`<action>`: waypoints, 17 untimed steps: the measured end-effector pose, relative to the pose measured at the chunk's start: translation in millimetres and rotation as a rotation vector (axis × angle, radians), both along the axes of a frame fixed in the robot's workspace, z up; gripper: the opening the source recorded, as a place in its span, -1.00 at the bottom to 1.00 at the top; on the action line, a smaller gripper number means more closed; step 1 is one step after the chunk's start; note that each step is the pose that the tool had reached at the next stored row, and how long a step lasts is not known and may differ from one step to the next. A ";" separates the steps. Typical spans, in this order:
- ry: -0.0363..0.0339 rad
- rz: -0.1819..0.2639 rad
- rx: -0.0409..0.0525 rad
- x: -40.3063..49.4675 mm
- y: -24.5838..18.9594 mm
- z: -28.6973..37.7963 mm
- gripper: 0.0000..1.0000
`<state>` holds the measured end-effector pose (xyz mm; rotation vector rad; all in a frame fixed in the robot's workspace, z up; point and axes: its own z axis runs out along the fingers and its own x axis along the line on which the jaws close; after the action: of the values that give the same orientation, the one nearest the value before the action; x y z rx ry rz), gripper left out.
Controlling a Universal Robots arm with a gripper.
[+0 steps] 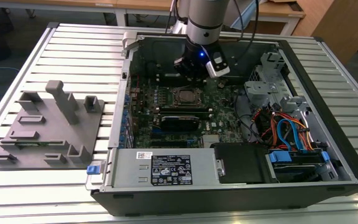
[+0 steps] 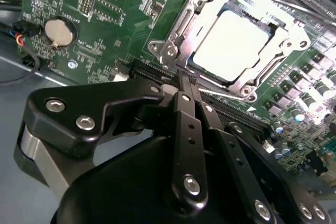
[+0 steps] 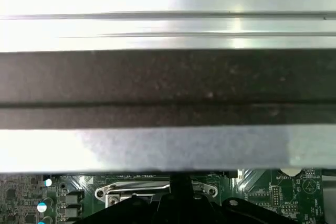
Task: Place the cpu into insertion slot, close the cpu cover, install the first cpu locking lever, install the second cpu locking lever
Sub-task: 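Install the first cpu locking lever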
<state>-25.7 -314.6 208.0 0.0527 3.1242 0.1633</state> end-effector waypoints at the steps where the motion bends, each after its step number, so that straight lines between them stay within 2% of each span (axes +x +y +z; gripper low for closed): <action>1: 0.0000 0.000 0.0048 -0.2 0.0 0.1 -0.79; 4: -0.0003 0.000 0.0140 -3.3 0.0 0.1 -0.79; 17: -0.0008 0.000 0.0244 -4.7 0.6 0.1 -0.79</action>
<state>-30.4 -314.0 208.1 0.0529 3.1216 0.2015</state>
